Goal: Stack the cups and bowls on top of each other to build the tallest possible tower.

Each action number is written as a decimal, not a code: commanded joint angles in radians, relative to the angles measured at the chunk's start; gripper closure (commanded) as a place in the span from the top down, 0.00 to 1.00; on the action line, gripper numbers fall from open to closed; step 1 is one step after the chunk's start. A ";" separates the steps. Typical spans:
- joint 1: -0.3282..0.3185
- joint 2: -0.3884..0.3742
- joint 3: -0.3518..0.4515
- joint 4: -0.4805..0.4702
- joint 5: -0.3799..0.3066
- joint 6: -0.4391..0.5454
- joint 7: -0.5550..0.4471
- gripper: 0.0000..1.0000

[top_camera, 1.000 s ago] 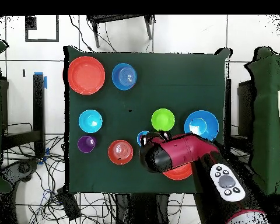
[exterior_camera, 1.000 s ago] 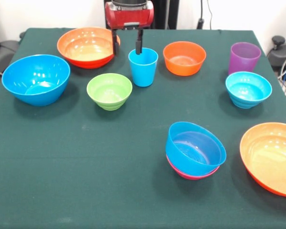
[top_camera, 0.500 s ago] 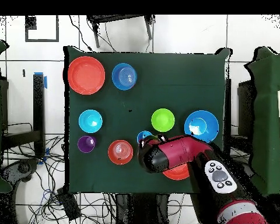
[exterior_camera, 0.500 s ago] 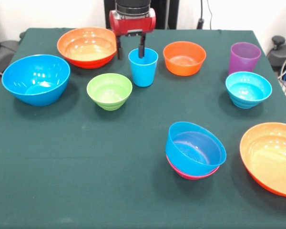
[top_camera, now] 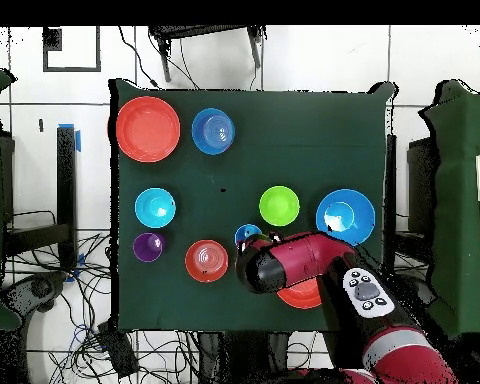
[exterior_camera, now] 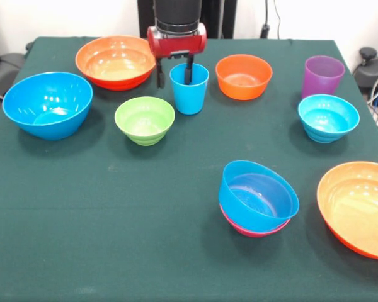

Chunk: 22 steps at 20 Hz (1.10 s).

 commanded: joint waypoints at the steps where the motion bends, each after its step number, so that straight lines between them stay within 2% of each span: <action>1: 0.044 0.061 -0.021 -0.097 -0.061 -0.077 0.068 1.00; 13: 0.050 0.105 -0.041 -0.135 -0.050 -0.109 0.048 1.00; 22: 0.067 0.107 -0.057 -0.141 -0.042 -0.117 0.052 1.00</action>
